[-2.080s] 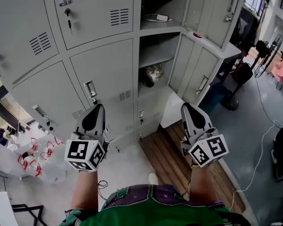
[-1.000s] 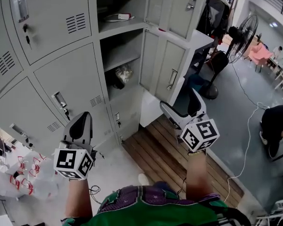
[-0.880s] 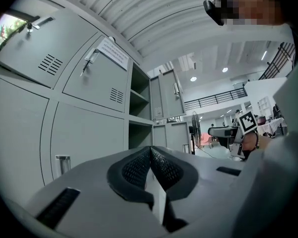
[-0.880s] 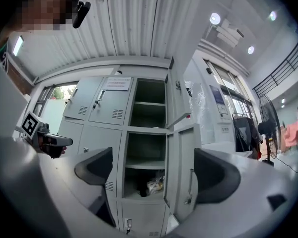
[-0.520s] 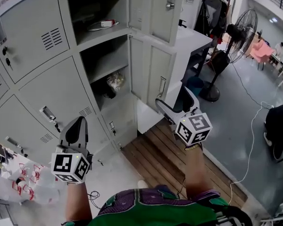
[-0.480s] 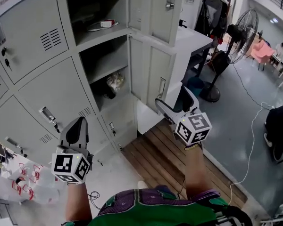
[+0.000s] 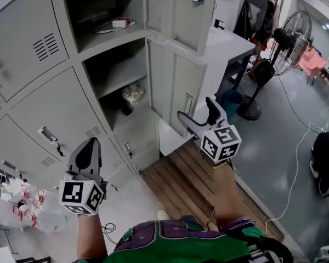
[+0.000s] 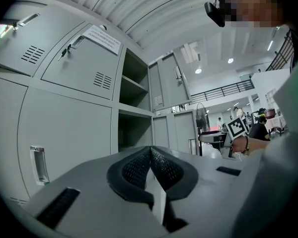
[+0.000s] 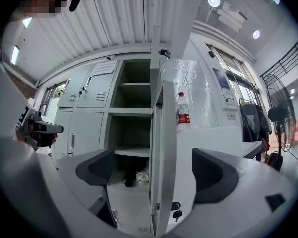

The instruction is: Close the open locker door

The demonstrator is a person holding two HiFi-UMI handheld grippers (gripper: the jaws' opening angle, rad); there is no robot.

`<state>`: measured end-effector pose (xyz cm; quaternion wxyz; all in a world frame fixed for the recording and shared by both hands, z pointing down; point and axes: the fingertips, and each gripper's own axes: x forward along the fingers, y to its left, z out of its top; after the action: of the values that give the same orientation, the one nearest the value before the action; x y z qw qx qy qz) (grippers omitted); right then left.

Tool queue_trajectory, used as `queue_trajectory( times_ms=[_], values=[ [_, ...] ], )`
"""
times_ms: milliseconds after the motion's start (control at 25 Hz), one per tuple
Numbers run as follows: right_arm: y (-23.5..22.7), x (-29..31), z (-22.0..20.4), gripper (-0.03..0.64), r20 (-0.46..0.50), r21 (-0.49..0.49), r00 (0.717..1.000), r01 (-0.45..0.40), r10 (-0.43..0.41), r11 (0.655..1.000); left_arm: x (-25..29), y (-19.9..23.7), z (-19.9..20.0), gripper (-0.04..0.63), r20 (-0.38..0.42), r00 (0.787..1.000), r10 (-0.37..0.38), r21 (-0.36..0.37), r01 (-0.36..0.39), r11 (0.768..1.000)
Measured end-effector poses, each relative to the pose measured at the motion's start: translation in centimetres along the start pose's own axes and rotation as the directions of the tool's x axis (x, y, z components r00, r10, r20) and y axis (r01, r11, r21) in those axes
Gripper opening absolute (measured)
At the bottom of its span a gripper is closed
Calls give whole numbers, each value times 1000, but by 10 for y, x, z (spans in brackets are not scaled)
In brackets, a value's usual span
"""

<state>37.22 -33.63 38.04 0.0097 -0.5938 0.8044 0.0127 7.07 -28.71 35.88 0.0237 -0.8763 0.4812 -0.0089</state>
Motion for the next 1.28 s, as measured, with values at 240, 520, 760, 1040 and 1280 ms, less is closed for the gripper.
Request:
queue_trajectory(
  times_ms=[240,520,760,1040,1280],
  values=[
    [-8,10,-7,425,-8,19,1000,-14,14,1000,1,4,-6,20,-17,999,33,-1,-33,999],
    [-10,16,-15,262,-32,5,999,-32,32,999,3,6,-8,20,-25,999,48,14,-47,999],
    [-18,15,-19,132,-39,-5,999,-11,11,1000,5,3,-9,20,-33,999,41,19,-40,999],
    [-21,14,-18,83,-47,-16,999,-11,11,1000,6,1,-7,20,-32,999,38,25,-37,999],
    [-12,13,-17,92,-35,-4,999,-26,26,1000,7,1,-7,20,-38,999,39,13,-38,999]
  ],
)
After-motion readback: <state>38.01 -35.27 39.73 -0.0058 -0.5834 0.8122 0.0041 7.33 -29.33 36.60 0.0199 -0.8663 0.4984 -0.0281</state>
